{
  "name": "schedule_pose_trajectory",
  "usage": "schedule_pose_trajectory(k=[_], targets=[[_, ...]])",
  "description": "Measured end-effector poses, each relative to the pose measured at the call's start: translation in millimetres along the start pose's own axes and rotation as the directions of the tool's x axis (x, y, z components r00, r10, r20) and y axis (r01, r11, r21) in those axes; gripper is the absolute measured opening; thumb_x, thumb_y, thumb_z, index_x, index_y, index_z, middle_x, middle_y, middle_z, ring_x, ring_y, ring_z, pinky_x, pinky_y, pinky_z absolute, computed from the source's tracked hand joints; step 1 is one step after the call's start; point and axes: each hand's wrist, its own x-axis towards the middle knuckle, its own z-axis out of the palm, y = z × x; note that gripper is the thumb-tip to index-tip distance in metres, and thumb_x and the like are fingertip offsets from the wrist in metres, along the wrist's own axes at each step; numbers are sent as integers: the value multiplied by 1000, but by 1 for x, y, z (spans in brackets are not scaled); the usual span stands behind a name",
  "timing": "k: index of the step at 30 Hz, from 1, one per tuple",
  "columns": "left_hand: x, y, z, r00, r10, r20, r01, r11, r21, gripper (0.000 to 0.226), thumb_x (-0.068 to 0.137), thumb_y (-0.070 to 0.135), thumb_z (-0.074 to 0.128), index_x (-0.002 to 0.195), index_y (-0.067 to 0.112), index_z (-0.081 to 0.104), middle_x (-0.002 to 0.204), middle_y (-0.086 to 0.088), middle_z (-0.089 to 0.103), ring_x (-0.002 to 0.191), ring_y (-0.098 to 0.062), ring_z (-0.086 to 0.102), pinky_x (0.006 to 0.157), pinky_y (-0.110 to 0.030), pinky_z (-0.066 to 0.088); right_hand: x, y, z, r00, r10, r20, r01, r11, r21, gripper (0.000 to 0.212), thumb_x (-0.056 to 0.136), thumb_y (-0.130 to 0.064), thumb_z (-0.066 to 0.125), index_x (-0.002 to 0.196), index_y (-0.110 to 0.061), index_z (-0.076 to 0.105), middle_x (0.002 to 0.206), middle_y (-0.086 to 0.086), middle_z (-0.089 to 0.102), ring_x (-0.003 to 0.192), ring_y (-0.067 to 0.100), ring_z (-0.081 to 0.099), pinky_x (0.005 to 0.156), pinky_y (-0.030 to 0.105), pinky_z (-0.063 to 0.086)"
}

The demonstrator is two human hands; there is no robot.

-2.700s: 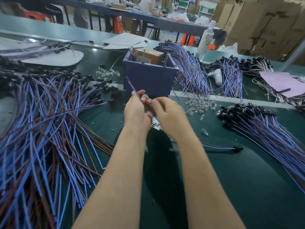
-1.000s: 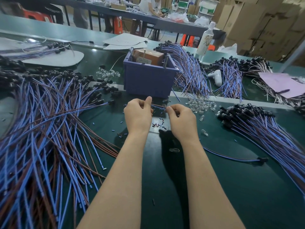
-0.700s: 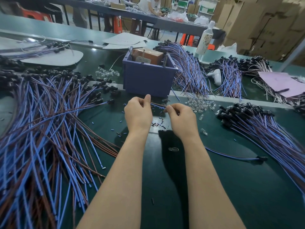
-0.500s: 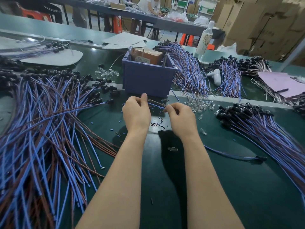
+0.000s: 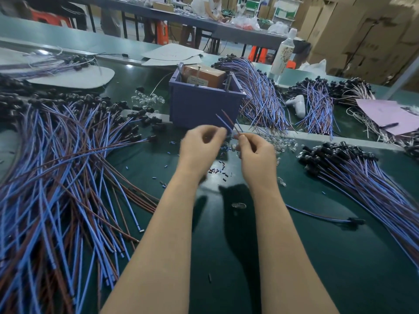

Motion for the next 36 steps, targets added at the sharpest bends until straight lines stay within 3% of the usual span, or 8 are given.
schedule_pose_trajectory(k=[2,5,9,12,14,20,24,36], targets=[[-6,6,7,981,24,194,-13,998,-57,19,95,19,56,102,7,69,98,-10,72,91,-20,66,87,-32,52,-1,0,3,1000,-3,30,1,998,67,16,95,-6,49,98,-10,64,72,-6,59,64,3,52,62,16,41],[-5,6,11,987,31,160,-7,989,-150,16,96,12,53,97,4,67,88,-11,70,74,-14,64,74,-27,55,-1,-2,5,998,52,36,-58,980,193,11,94,-6,54,89,-15,50,76,4,61,64,11,58,58,17,45],[3,-1,8,995,-12,-98,-9,976,-218,14,96,15,54,90,9,65,78,-2,65,70,-13,60,71,-29,52,-4,-2,7,987,40,154,-38,999,-12,17,93,-12,55,82,-22,49,87,12,68,82,27,66,78,35,52],[10,-6,-4,901,-220,-375,11,874,-487,15,98,17,51,87,14,62,75,3,62,63,-4,58,61,-19,49,-8,1,6,951,72,300,23,953,-303,11,95,-20,52,87,-17,60,80,1,67,84,21,63,74,26,44],[12,-9,-8,869,-340,-360,39,771,-635,16,97,18,52,82,16,58,73,4,61,59,0,58,58,-16,49,-9,0,7,953,70,294,29,947,-319,13,95,-21,51,89,-18,61,78,-1,64,81,18,60,69,24,38],[1,-4,17,990,-131,57,141,963,-231,15,95,9,53,86,8,64,82,-8,66,81,-23,63,87,-40,54,-6,-1,9,987,93,131,-68,980,-189,10,94,-16,53,85,-16,57,87,6,68,87,26,64,86,39,49],[-1,-4,17,997,-61,54,64,997,-40,13,93,10,54,86,12,65,81,-6,66,83,-26,63,88,-44,52,-5,1,12,984,176,34,-176,984,-25,21,95,-14,51,76,-22,51,81,5,65,86,30,66,87,49,51],[1,-11,17,965,-163,-204,101,953,-284,19,99,13,42,82,18,46,78,-1,67,69,-12,67,80,-38,56,-2,3,14,963,232,-138,-197,954,228,19,99,-8,40,83,-18,45,76,4,64,68,16,64,85,46,54]])
